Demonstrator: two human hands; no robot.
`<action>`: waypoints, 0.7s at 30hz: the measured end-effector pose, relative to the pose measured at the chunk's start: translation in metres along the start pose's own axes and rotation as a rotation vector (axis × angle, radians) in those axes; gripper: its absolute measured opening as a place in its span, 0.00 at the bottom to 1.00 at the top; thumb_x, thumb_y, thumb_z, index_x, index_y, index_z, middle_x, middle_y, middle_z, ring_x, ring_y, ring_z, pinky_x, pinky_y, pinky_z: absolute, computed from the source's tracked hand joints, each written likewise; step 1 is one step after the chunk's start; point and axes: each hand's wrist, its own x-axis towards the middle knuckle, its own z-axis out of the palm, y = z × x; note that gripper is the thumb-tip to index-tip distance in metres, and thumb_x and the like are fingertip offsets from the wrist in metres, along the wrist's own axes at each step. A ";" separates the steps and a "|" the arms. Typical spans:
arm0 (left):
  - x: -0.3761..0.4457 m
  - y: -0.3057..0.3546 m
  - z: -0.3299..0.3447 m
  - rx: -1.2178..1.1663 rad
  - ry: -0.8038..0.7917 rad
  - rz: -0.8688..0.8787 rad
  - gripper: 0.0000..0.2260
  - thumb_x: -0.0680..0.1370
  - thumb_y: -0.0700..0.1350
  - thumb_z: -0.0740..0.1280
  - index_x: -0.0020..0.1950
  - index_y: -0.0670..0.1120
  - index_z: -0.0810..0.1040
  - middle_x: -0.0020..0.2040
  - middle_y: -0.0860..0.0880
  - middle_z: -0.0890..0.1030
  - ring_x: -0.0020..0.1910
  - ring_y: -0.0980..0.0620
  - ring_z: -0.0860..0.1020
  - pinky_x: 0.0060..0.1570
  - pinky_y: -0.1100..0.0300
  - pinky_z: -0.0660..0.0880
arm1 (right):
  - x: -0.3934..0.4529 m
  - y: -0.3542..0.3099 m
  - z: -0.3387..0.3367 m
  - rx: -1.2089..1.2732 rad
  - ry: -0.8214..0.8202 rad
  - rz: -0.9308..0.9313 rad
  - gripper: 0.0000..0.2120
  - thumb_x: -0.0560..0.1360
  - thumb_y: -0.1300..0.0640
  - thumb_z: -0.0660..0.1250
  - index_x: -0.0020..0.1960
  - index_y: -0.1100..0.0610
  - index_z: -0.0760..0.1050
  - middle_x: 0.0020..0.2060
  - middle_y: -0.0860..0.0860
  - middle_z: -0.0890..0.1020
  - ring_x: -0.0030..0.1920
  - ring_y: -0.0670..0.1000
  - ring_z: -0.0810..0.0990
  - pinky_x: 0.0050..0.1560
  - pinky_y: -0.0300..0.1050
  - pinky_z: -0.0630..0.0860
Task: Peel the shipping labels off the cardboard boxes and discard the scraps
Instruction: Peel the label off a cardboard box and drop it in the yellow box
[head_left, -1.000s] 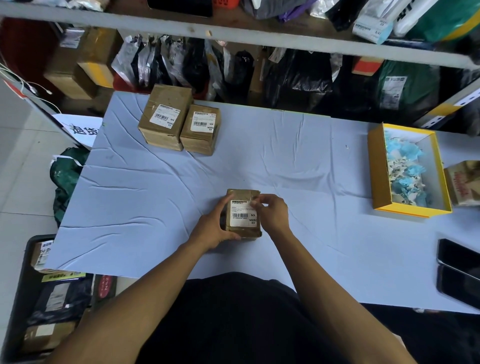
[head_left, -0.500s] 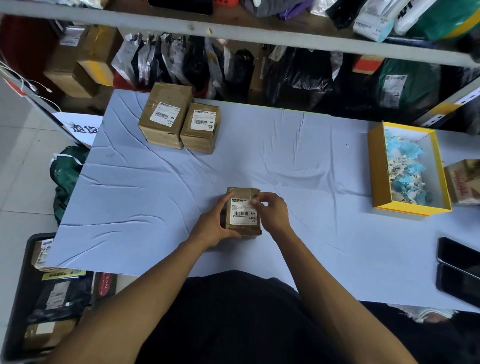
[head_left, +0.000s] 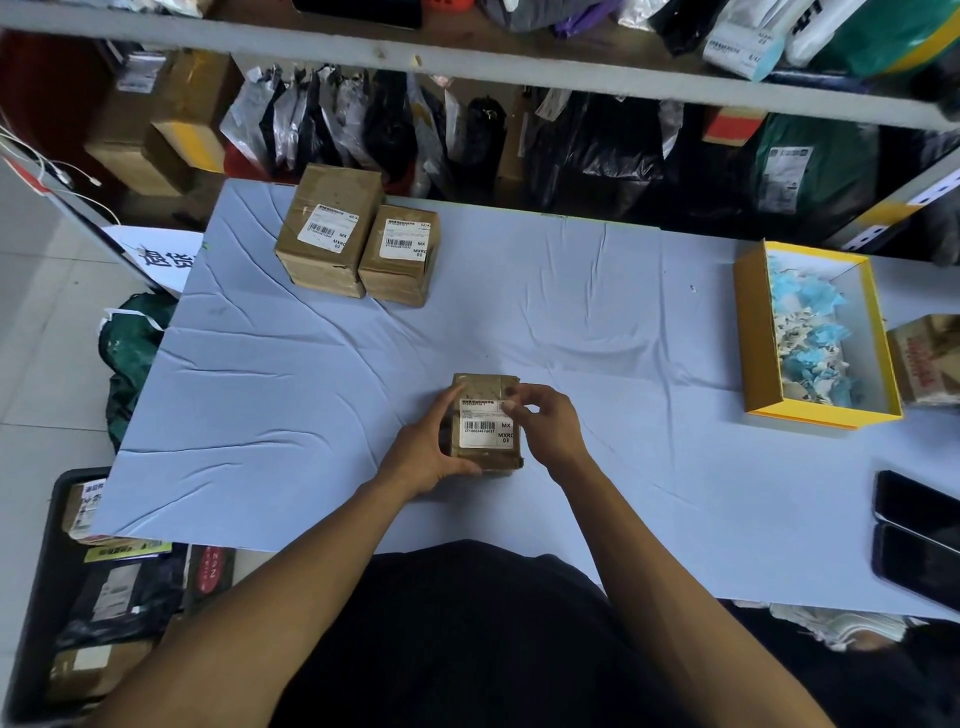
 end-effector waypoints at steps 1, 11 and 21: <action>0.000 0.000 0.000 -0.004 0.001 -0.002 0.51 0.64 0.47 0.81 0.74 0.68 0.52 0.69 0.49 0.75 0.62 0.48 0.77 0.58 0.59 0.74 | 0.000 0.000 0.000 0.001 -0.003 0.002 0.04 0.74 0.57 0.70 0.42 0.57 0.77 0.55 0.51 0.82 0.55 0.50 0.79 0.48 0.39 0.70; -0.001 0.001 0.000 -0.016 0.004 0.001 0.50 0.64 0.48 0.82 0.74 0.68 0.53 0.68 0.50 0.76 0.62 0.48 0.78 0.62 0.55 0.75 | -0.003 -0.008 0.000 0.039 -0.027 0.028 0.10 0.74 0.60 0.69 0.35 0.58 0.74 0.53 0.52 0.83 0.52 0.53 0.80 0.49 0.43 0.74; -0.001 0.001 -0.001 -0.027 0.004 0.005 0.50 0.64 0.47 0.81 0.75 0.67 0.54 0.67 0.50 0.76 0.63 0.48 0.77 0.61 0.55 0.75 | -0.002 -0.007 -0.005 0.148 -0.101 0.104 0.09 0.77 0.62 0.65 0.45 0.68 0.78 0.49 0.57 0.84 0.48 0.55 0.82 0.47 0.43 0.76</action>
